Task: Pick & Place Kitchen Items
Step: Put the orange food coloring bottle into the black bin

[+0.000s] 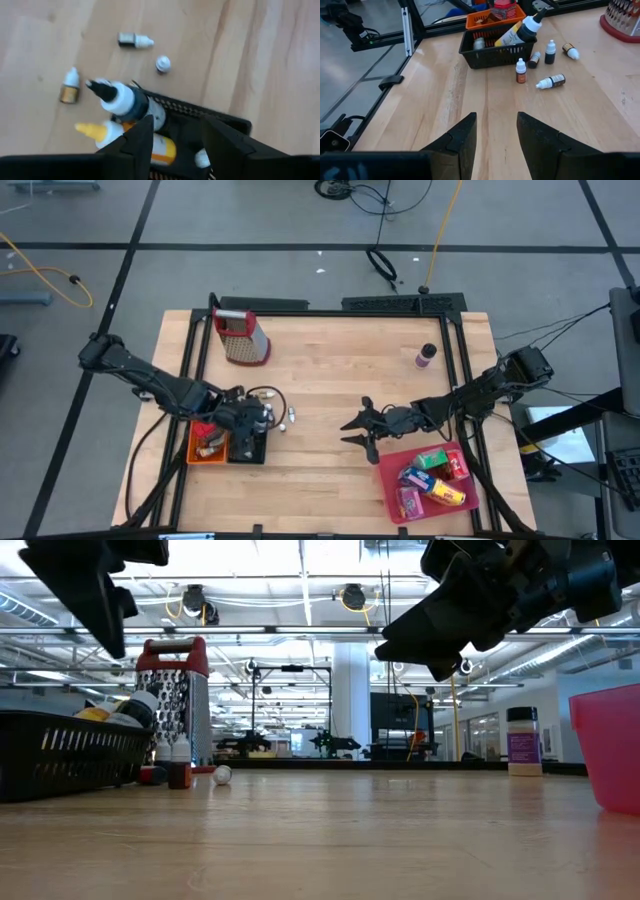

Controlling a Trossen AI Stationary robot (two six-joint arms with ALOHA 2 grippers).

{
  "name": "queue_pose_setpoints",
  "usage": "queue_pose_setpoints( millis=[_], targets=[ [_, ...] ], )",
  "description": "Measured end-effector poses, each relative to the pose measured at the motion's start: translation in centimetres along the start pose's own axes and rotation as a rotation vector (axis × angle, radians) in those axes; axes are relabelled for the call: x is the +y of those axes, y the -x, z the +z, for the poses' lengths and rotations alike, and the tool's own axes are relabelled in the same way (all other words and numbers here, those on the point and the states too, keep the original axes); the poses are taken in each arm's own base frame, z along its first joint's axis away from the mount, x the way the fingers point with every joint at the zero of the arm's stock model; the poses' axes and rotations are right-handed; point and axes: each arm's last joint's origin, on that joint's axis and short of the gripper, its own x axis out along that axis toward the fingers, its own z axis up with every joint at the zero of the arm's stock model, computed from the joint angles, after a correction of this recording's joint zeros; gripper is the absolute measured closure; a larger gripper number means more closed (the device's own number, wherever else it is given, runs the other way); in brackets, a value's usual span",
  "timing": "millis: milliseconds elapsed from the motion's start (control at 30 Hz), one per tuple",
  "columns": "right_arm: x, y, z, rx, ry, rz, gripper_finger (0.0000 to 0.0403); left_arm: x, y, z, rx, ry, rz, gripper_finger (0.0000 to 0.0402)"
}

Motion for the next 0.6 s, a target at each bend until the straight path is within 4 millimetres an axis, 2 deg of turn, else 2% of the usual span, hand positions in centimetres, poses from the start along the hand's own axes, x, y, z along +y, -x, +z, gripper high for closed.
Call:
queue_pose_setpoints(
  millis=[300,600],
  targets=[
    [-0.1,0.0,0.0,-0.001,-0.001,-0.004,0.0271,-1.4,-0.3,2.0,-0.211,-0.165,-0.081,0.0231],
    [-0.2,0.0,0.0,-0.001,-0.001,-0.006,0.0271,-0.9,-4.1,3.1,-0.110,-0.152,-0.036,0.0231]
  ],
)
